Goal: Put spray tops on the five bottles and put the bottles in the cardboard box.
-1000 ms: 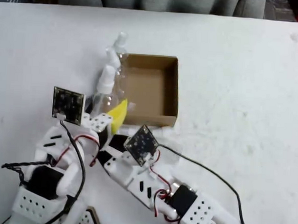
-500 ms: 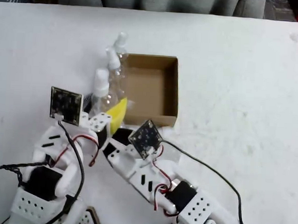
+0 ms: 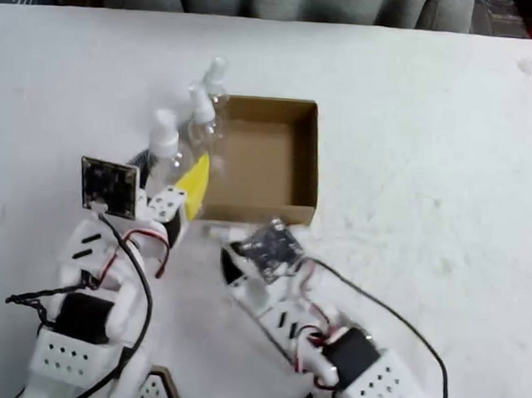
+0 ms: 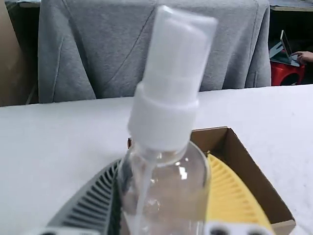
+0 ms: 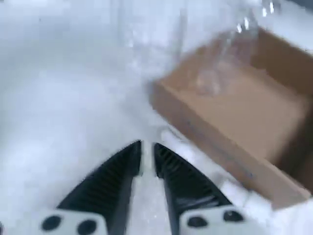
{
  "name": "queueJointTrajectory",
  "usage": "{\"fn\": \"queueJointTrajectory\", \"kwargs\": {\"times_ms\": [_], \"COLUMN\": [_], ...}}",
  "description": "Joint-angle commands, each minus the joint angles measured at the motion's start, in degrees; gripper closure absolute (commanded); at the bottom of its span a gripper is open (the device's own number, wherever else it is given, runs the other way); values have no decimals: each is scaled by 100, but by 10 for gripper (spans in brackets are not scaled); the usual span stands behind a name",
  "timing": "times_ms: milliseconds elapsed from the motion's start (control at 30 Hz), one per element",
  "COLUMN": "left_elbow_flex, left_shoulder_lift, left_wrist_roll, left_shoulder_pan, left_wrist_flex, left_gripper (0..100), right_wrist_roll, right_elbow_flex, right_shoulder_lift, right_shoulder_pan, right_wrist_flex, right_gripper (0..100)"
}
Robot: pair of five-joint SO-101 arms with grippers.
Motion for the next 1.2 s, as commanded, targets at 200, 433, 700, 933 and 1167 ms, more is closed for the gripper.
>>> {"fn": "queueJointTrajectory", "kwargs": {"times_ms": [200,433,700,933,1167], "left_elbow_flex": [-44,-378,-1398,-1327,-1037], "left_shoulder_lift": [66,84,1930,3108,3829], "left_wrist_roll": [-193,-185,-185,-185,-185], "left_shoulder_pan": [-84,-84,-57,-75,-84], "left_wrist_flex": [-1134,-1152,-1187,-2426,-3341], "left_gripper": [980,980,980,980,980], "right_wrist_roll": [1468,2391,2523,2523,2523], "right_elbow_flex": [132,1160,1556,1556,1556], "right_shoulder_lift": [-1209,-1516,-1877,-1851,-1851], "right_shoulder_pan": [2624,3389,3732,3908,3908], "right_wrist_flex": [1156,1086,1209,1305,1323], "right_gripper": [982,982,982,982,982]}}
